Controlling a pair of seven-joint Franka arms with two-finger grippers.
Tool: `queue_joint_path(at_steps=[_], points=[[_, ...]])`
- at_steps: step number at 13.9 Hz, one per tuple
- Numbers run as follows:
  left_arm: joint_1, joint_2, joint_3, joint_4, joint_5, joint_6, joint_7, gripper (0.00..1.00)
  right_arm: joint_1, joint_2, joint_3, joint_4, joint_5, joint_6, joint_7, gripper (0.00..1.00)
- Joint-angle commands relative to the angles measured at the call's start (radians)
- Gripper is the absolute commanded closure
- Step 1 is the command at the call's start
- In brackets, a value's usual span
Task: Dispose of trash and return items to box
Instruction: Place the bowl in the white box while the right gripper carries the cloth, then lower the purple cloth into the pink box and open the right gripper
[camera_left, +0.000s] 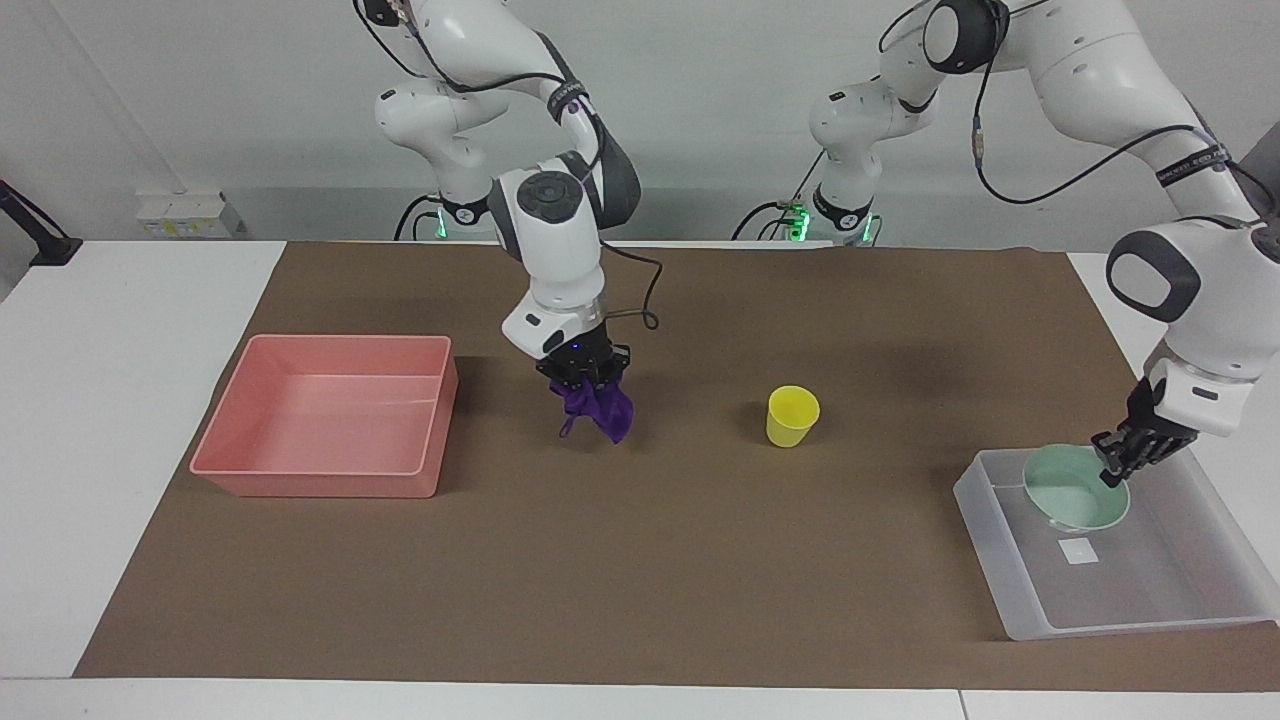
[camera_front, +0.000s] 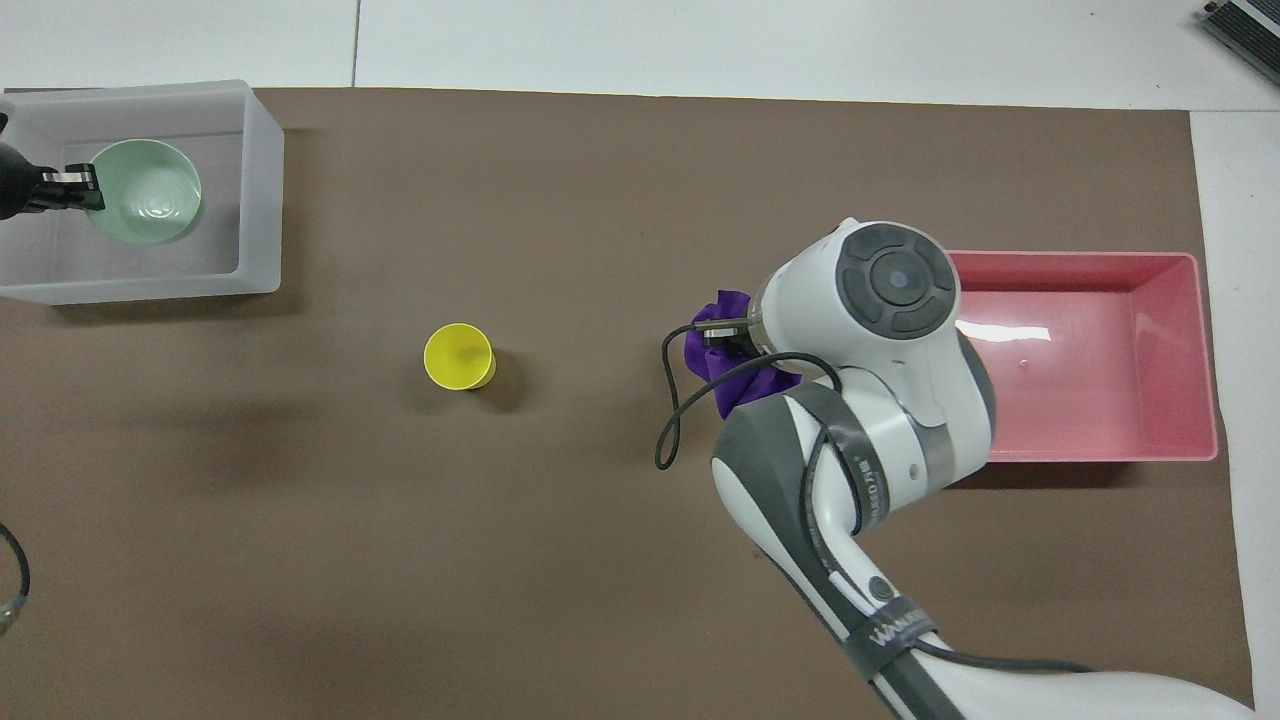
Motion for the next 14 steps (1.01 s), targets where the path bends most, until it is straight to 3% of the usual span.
queue_joint_path(at_steps=[1,5,8,9,10,11,13,14], points=[[0.028,0.135,-0.014,0.148,-0.014,-0.007,0.056,1.0,-0.062,-0.042,0.006,0.059,0.003,-0.072,0.017,1.0],[0.036,0.163,-0.01,0.119,-0.003,0.078,0.062,1.0,-0.166,-0.131,0.006,0.059,0.0,-0.113,-0.043,1.0],[0.022,0.157,-0.008,0.057,-0.002,0.148,0.064,1.0,-0.292,-0.157,0.006,0.051,-0.007,-0.158,-0.201,1.0],[0.02,0.156,-0.008,0.057,-0.002,0.145,0.064,0.95,-0.348,-0.16,0.008,0.033,-0.01,-0.149,-0.269,1.0],[0.022,0.156,-0.007,0.059,0.0,0.145,0.065,0.73,-0.396,-0.163,0.008,0.011,-0.011,-0.141,-0.342,1.0],[0.022,0.155,-0.008,0.06,0.0,0.142,0.067,0.58,-0.433,-0.16,0.008,-0.007,-0.011,-0.13,-0.382,1.0],[0.019,0.147,-0.007,0.066,0.0,0.132,0.067,0.1,-0.499,-0.141,0.008,-0.058,-0.011,-0.081,-0.466,1.0],[0.017,0.131,-0.008,0.065,0.0,0.121,0.067,0.0,-0.525,-0.125,0.008,-0.085,-0.011,-0.046,-0.501,1.0]])
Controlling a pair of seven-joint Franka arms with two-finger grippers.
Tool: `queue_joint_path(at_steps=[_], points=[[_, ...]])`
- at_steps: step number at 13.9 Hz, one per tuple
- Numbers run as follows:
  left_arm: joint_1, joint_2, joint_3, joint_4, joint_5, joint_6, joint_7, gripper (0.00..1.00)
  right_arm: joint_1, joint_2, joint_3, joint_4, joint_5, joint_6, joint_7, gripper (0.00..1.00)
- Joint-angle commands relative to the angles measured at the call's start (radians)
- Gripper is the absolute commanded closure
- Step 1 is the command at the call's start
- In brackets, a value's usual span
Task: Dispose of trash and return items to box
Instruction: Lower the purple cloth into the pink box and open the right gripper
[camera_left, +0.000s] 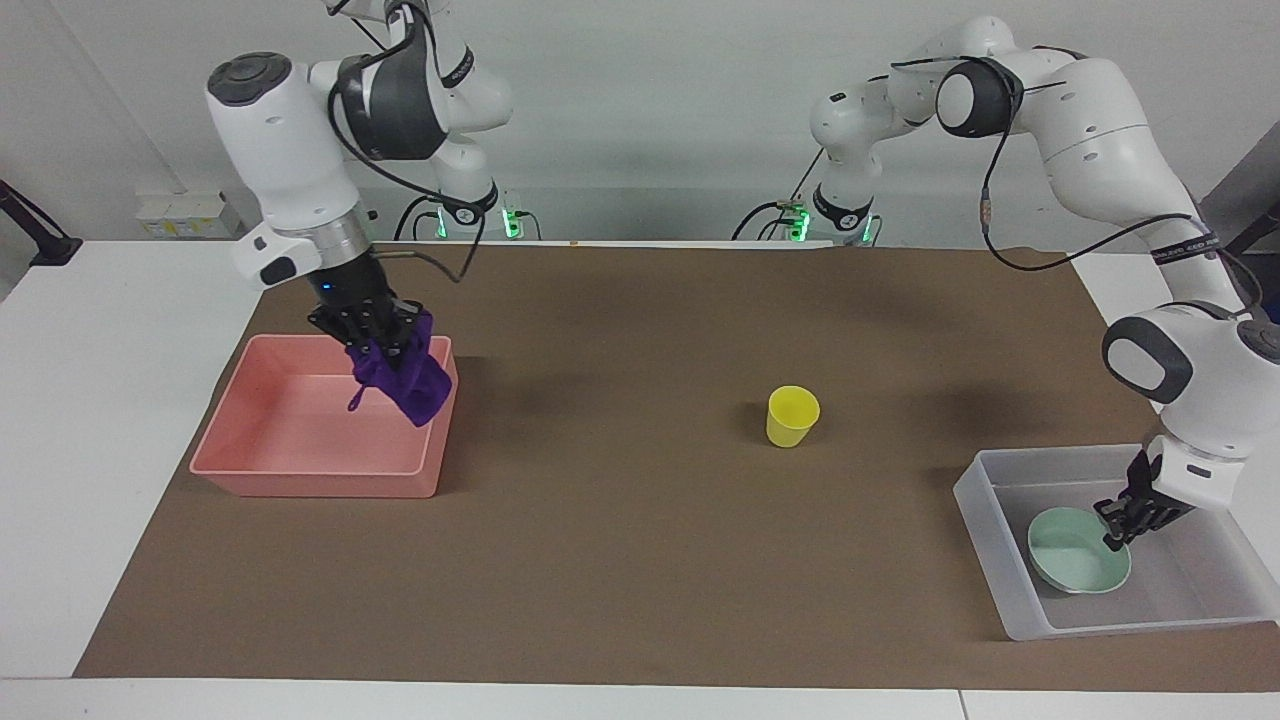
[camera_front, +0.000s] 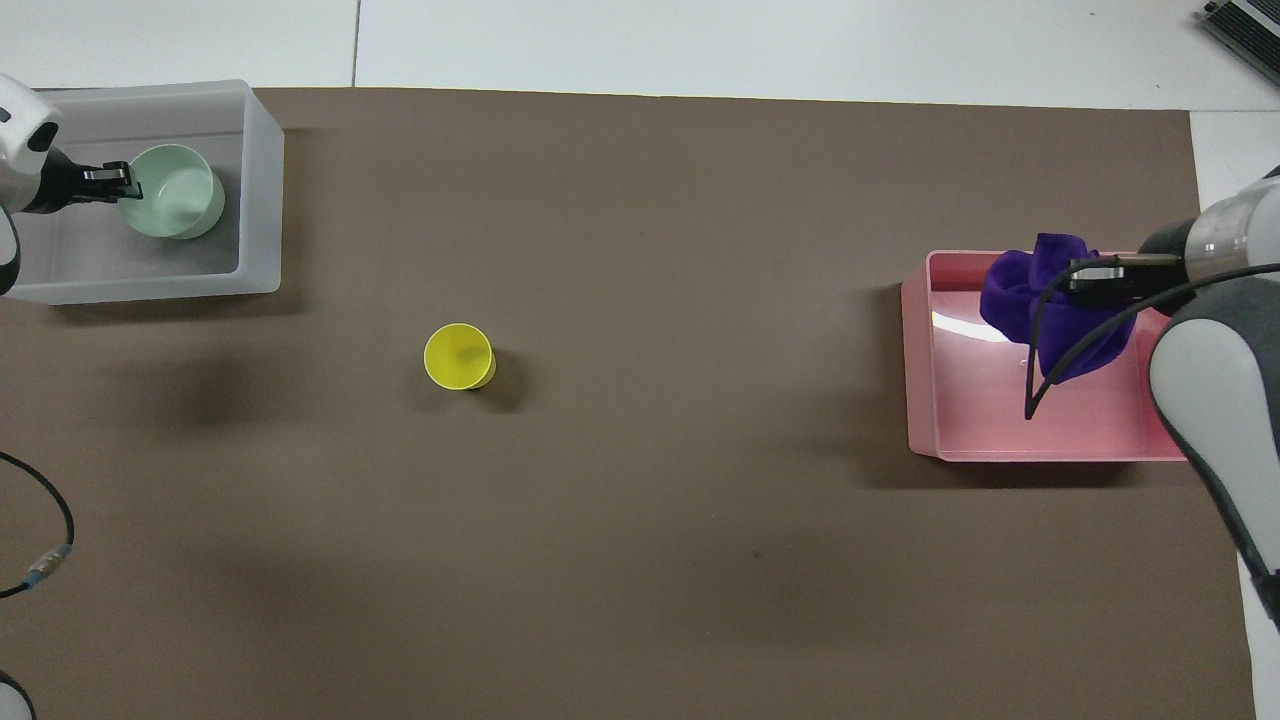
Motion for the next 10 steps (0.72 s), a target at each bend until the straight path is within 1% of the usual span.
queue_joint_path(at_steps=[1,3,4,5,8,9,10], points=[[-0.008,-0.054,-0.001,-0.017,-0.002,-0.023,0.015,0.0,-0.068,0.027,0.015,-0.092,-0.004,0.101,-0.087,1.0],[-0.04,-0.131,-0.001,-0.037,-0.006,-0.098,0.014,0.0,-0.103,0.053,0.015,-0.162,-0.004,0.2,-0.136,1.0],[-0.064,-0.184,-0.001,-0.077,-0.006,-0.12,0.011,0.0,-0.108,0.064,0.013,-0.193,-0.004,0.242,-0.145,1.0],[-0.094,-0.243,0.001,-0.133,-0.006,-0.123,0.002,0.0,-0.12,0.068,0.015,-0.225,-0.004,0.279,-0.149,1.0],[-0.172,-0.444,0.001,-0.359,-0.008,-0.125,-0.058,0.0,-0.129,0.093,0.015,-0.274,-0.002,0.365,-0.15,1.0],[-0.212,-0.487,0.002,-0.419,-0.006,-0.128,-0.098,0.0,-0.129,0.088,0.015,-0.293,-0.001,0.374,-0.146,1.0],[-0.248,-0.513,0.002,-0.463,-0.005,-0.129,-0.145,0.0,-0.122,0.093,0.016,-0.299,-0.001,0.377,-0.138,1.0]])
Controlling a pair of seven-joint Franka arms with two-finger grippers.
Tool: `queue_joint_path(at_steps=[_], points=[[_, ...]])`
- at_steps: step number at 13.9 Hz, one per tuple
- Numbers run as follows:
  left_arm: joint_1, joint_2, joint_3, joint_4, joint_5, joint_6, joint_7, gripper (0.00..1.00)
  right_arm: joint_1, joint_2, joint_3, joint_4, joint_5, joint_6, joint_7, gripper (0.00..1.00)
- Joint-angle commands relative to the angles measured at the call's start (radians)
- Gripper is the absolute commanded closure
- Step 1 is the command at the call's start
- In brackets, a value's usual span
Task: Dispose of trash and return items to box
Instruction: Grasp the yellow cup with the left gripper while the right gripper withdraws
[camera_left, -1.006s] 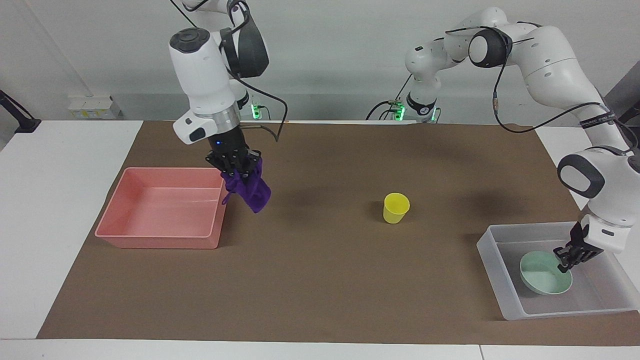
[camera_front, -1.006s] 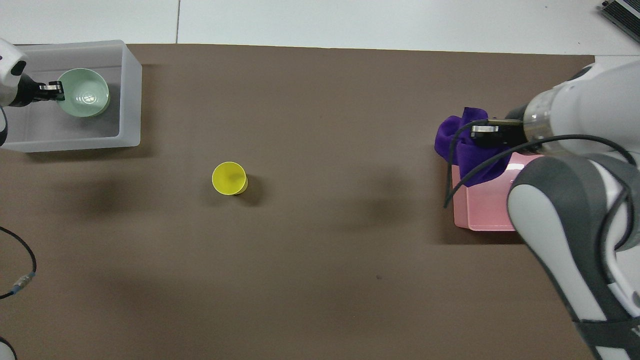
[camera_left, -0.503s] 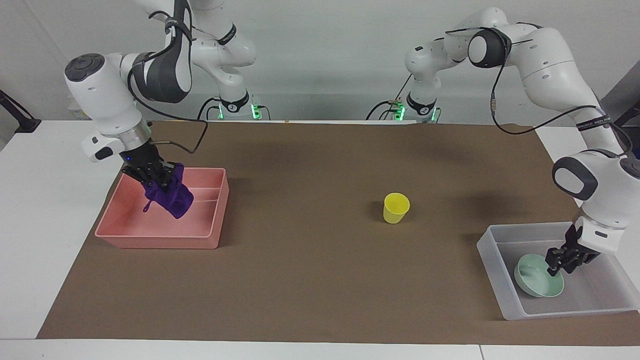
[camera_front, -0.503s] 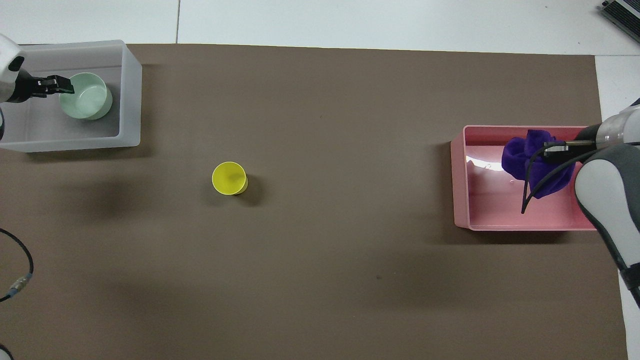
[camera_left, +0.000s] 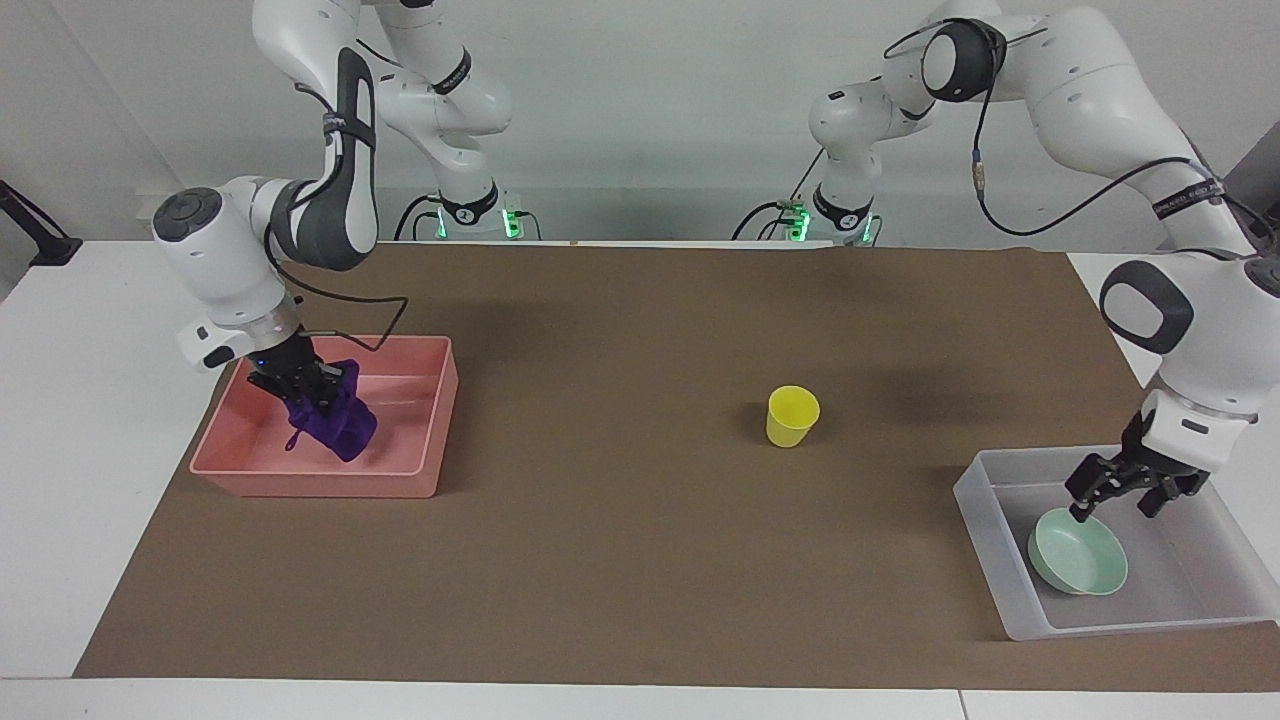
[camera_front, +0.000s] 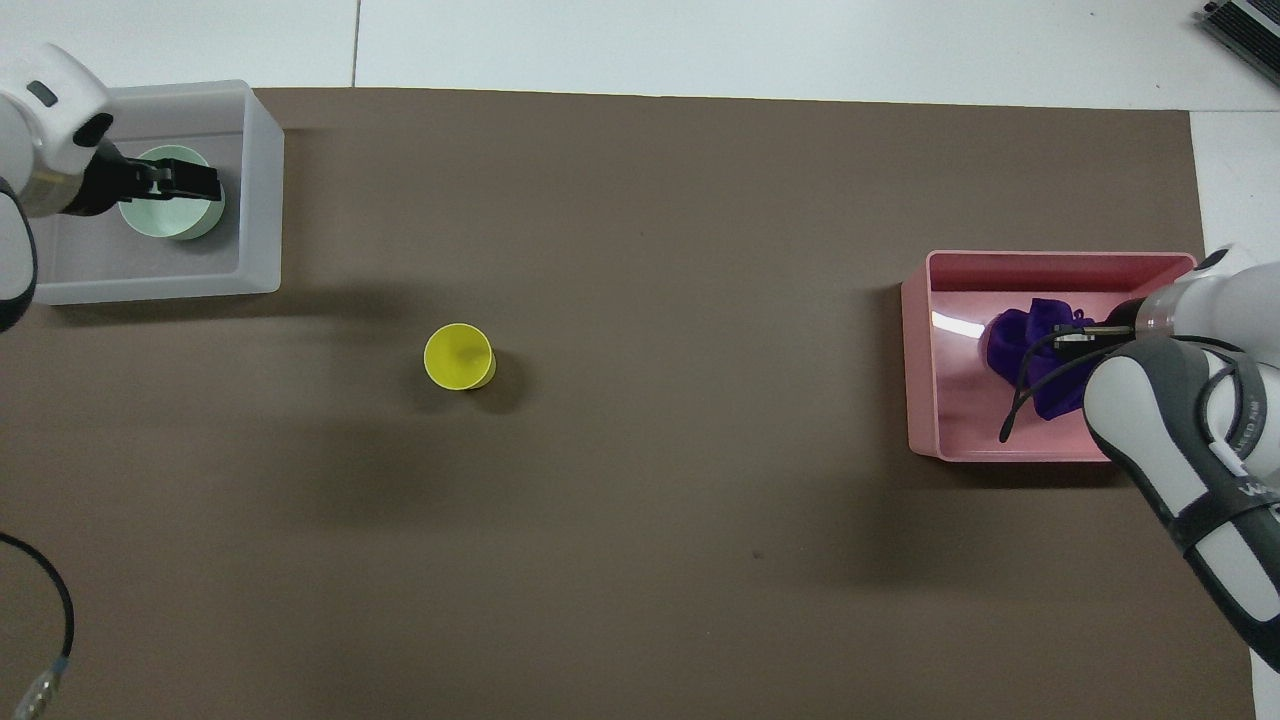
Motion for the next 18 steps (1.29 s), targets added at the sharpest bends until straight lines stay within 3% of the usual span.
queue_joint_path(at_steps=[1,2,3,4,5,10,11,12,14,18], points=[[-0.101,-0.129,0.019,-0.203,-0.005,0.019,-0.115,0.0,-0.013,-0.005,0.016,-0.041,0.001,0.054,-0.011,1.0],[-0.14,-0.143,0.019,-0.237,-0.003,0.035,-0.159,0.0,-0.009,0.007,0.016,-0.044,0.004,0.071,-0.009,1.0],[-0.172,-0.155,0.019,-0.285,-0.003,0.072,-0.184,0.0,-0.007,0.013,0.016,-0.044,0.008,0.076,-0.006,0.91],[-0.204,-0.164,0.019,-0.323,-0.003,0.107,-0.198,0.0,-0.007,0.013,0.016,-0.042,0.008,0.074,-0.006,0.55],[-0.238,-0.163,0.019,-0.342,-0.003,0.129,-0.227,0.0,-0.006,0.013,0.016,-0.041,0.01,0.074,-0.004,0.01],[-0.33,-0.108,0.018,-0.412,-0.003,0.255,-0.267,0.03,0.012,-0.022,0.027,0.008,-0.004,0.038,-0.003,0.0],[-0.338,-0.097,0.018,-0.426,-0.003,0.271,-0.265,0.13,0.038,-0.03,0.022,0.018,-0.005,0.013,0.023,0.0],[-0.341,-0.092,0.018,-0.431,-0.003,0.273,-0.264,0.31,0.055,-0.045,0.022,0.028,-0.012,-0.013,0.067,0.0],[-0.346,-0.091,0.018,-0.448,-0.003,0.288,-0.258,1.0,0.088,-0.079,0.025,0.053,-0.067,-0.07,0.15,0.0],[-0.341,-0.102,0.019,-0.435,-0.003,0.273,-0.258,1.0,0.151,-0.137,0.028,0.113,-0.078,-0.209,0.256,0.0]])
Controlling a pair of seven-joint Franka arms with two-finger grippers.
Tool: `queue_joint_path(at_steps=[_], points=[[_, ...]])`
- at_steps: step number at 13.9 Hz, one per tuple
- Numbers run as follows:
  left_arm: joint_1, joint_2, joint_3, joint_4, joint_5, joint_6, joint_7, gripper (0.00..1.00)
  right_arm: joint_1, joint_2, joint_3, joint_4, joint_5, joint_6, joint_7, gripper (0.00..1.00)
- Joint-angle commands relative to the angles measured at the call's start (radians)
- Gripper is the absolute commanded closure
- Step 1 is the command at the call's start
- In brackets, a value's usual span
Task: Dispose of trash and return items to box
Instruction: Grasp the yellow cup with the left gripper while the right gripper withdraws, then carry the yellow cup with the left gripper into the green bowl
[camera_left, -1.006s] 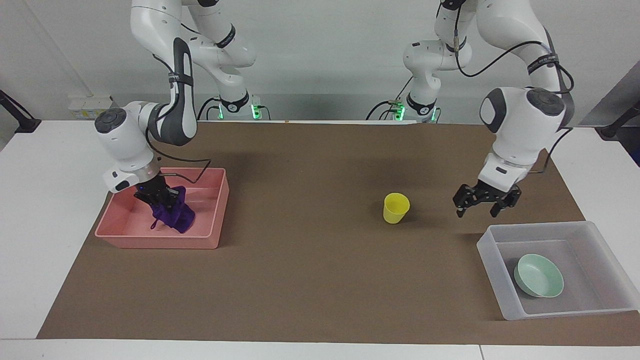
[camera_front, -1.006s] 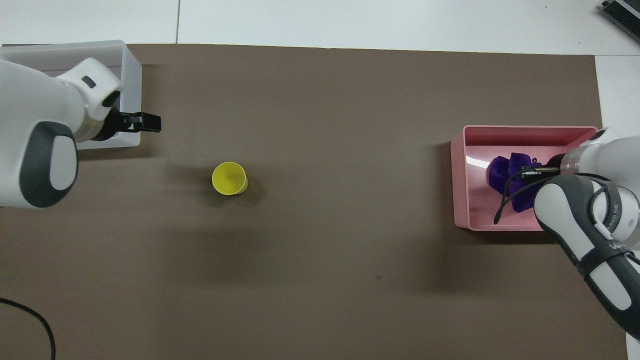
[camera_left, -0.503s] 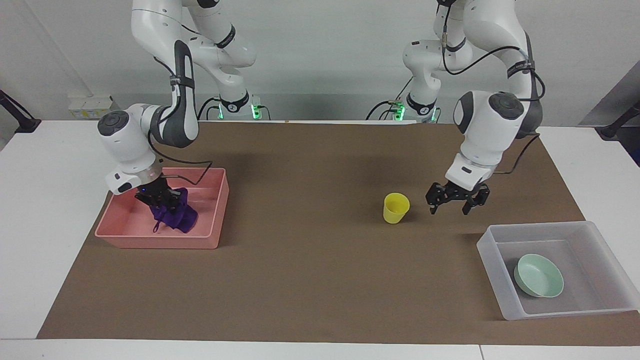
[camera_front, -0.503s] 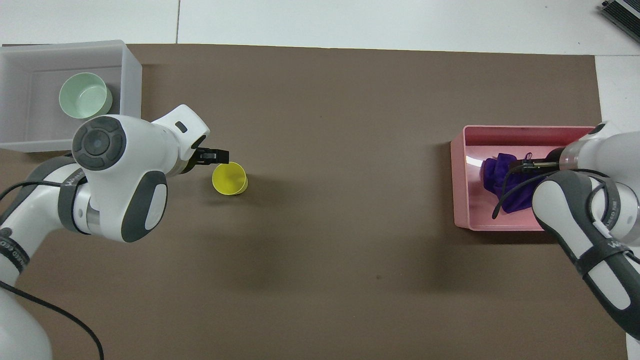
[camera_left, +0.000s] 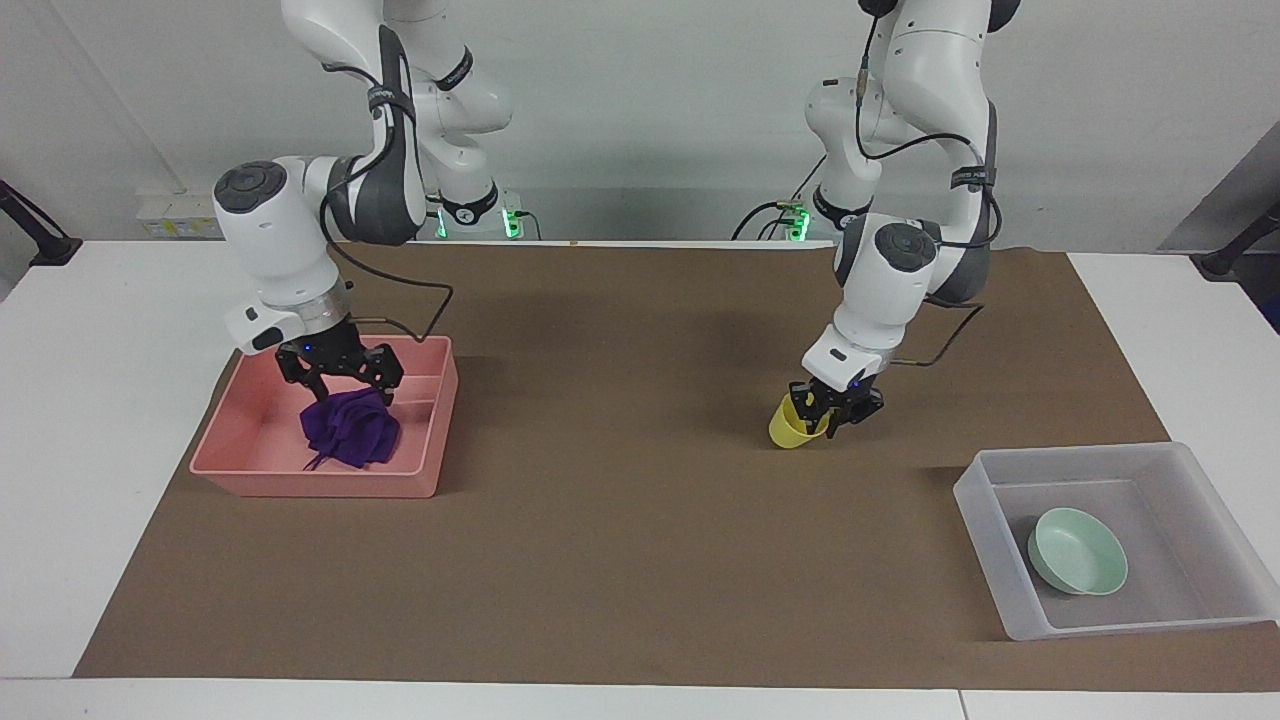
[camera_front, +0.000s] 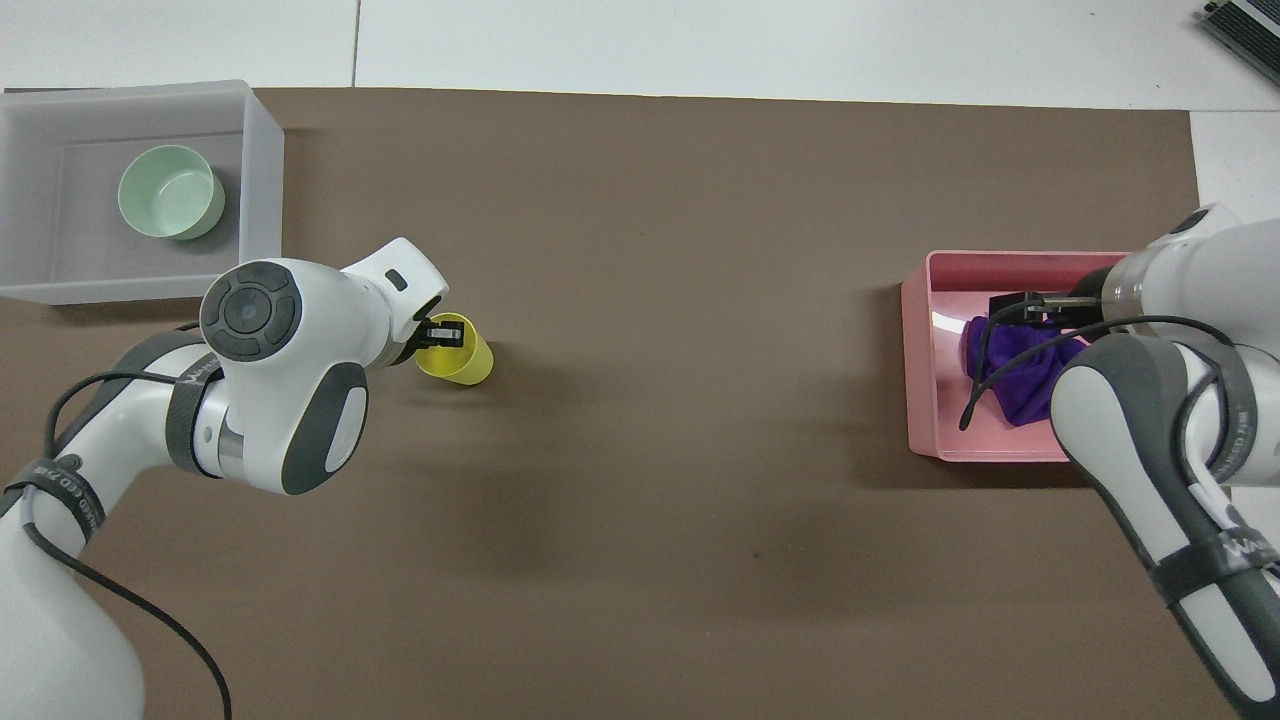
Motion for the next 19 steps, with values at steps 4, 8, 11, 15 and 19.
queue_joint_path(at_steps=[4,8,11,15,19], points=[[0.05,-0.063,0.017,0.037,-0.003,-0.063,0.006,1.0,0.017,-0.064,0.006,0.188,-0.023,-0.293,0.059,0.0],[0.164,-0.029,0.017,0.171,0.0,-0.048,0.047,1.0,0.012,-0.075,-0.008,0.322,-0.021,-0.467,0.018,0.0],[0.274,0.023,0.017,0.278,0.009,-0.022,0.108,1.0,0.011,-0.111,-0.022,0.346,-0.023,-0.542,-0.005,0.0],[0.4,0.081,0.016,0.323,0.018,0.055,0.133,1.0,0.003,-0.102,-0.027,0.4,-0.02,-0.616,-0.028,0.0],[0.492,0.234,0.016,0.469,0.015,0.096,0.136,1.0,-0.003,-0.107,-0.027,0.391,-0.018,-0.619,-0.03,0.0]])
